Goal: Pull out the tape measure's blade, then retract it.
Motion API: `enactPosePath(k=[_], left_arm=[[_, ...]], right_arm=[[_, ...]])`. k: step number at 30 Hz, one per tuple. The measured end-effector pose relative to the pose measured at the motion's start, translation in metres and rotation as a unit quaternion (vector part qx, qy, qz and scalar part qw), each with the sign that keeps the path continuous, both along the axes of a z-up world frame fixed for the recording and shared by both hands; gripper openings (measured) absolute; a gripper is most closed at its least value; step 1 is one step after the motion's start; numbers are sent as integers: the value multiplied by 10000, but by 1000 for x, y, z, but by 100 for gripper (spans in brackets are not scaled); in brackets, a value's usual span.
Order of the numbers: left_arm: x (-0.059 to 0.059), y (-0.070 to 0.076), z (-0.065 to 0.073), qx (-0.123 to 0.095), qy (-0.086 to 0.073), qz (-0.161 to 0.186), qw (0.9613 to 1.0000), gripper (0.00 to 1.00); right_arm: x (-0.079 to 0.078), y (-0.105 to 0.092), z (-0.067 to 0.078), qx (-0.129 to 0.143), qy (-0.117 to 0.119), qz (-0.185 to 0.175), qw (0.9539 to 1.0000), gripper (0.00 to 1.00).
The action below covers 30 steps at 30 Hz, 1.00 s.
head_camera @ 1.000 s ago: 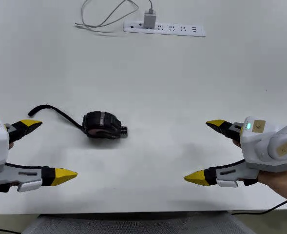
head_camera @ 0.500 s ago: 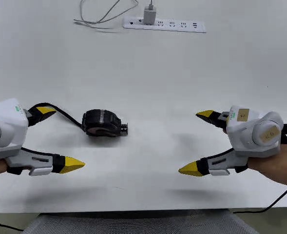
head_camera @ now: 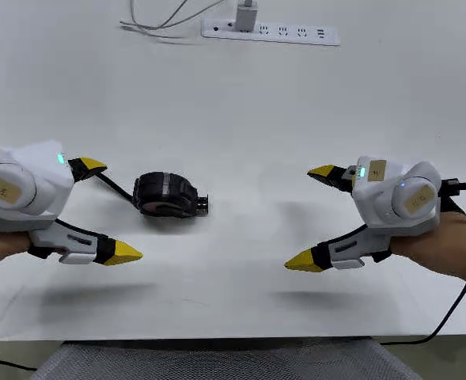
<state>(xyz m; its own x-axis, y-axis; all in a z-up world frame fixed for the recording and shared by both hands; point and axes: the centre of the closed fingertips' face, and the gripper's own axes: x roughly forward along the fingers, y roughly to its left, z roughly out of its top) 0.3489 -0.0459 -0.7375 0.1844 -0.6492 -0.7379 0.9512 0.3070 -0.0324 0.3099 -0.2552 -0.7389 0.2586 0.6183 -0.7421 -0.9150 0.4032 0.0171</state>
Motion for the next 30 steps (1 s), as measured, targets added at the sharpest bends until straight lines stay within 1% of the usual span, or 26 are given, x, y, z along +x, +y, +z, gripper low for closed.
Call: enactPosePath(k=[4,9,11,15,18,23,30], left_arm=[[3,-2,-4,102,-20,-104,9999,82],[5,-5,-11,268,-1,-312,9992,78],[7,-7,-13,307,-40,-384,9988,75],[13,-10,-17,395,-20,-482,9981,68],[15,-12,-19,416,18,-533,9977,63],[18,-15,-23,468,-4,-659,9967,55],[21,-22,-27,468,10,-760,9960,47]], right_arm=[[5,4,-2,-4,-22,64,10000,88],[10,8,-4,-1,-6,132,9999,87],[12,9,-5,6,7,141,9999,87],[15,13,-6,37,25,151,9999,87],[17,14,-6,37,16,167,9999,87],[18,16,-6,49,23,171,9998,86],[19,17,-9,36,47,180,9998,86]])
